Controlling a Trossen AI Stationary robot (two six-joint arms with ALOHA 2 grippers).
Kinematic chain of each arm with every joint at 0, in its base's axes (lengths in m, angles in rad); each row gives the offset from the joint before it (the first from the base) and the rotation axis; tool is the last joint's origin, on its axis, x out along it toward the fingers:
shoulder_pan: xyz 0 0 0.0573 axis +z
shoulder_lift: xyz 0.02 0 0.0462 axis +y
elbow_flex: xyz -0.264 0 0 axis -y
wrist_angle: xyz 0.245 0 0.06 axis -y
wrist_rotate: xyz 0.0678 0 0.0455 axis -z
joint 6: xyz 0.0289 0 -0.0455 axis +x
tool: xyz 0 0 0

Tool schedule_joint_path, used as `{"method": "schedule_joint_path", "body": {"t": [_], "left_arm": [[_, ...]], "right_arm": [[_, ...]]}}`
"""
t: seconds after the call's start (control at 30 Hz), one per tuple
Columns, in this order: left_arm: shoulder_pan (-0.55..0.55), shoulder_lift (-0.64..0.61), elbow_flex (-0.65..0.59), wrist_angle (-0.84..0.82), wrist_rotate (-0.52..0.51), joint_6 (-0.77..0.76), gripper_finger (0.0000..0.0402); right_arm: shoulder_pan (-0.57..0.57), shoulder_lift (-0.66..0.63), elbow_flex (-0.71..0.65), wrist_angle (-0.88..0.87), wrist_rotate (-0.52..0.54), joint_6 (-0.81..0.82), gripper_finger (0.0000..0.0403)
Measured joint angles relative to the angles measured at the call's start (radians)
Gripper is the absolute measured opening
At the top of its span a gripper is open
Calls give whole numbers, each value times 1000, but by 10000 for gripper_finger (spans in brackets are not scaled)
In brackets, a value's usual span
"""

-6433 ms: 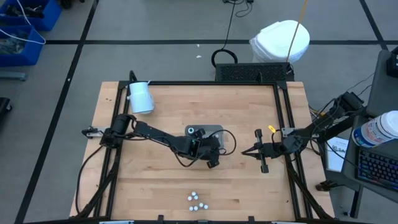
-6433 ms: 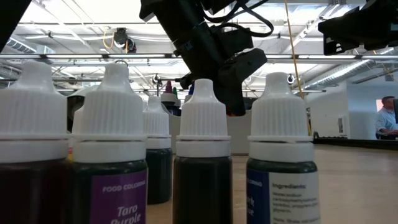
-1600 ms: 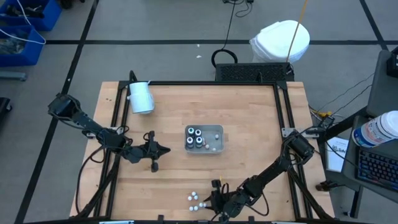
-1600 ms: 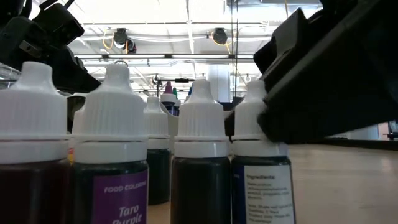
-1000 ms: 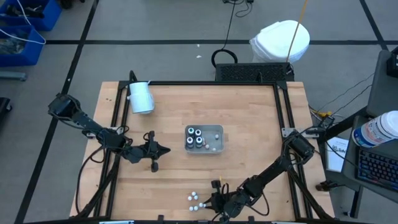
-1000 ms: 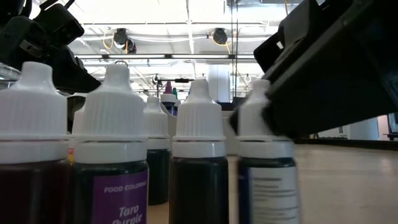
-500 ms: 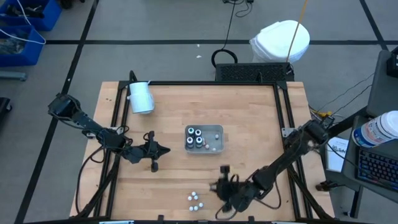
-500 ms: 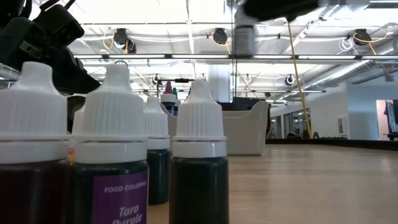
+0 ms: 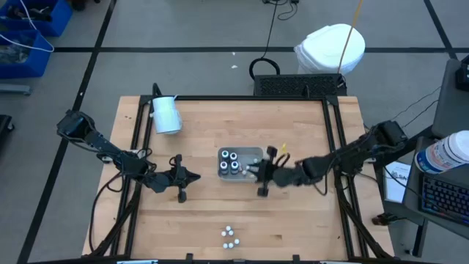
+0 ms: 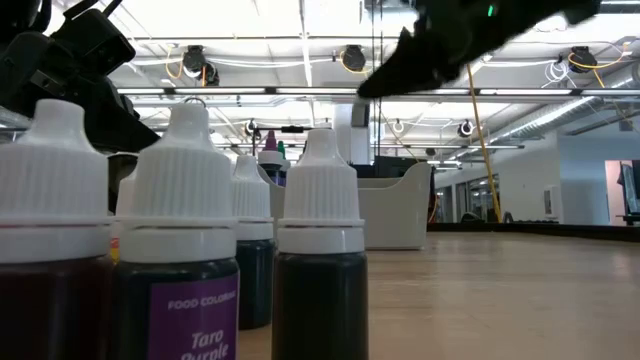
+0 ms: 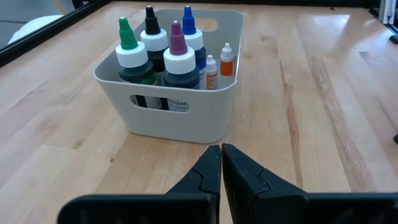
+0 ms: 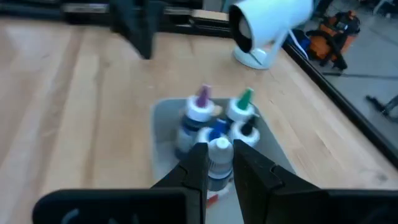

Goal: Pick & Place food coloring
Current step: Put the small blue food coloring bottle into the gray bin

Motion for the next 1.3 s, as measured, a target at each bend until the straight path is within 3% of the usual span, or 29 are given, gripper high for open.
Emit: {"method": "schedule_joint_path", "body": {"t": [0.13, 0.33, 0.53, 0.73, 1.3], "left_arm": [[0, 0, 0, -2, 0, 0, 21], [1, 0, 0, -1, -1, 3, 21], [1, 0, 0, -1, -5, 0, 21], [0, 0, 0, -15, -1, -20, 21], [1, 0, 0, -13, -6, -24, 21]], "right_arm": [[-98, -10, -114, 130, -59, 9, 45], [-164, 53, -100, 177, -173, 58, 45], [-161, 94, -75, 170, -164, 80, 45], [-163, 87, -77, 79, -36, 134, 45], [-177, 91, -76, 24, -33, 202, 45]]}}
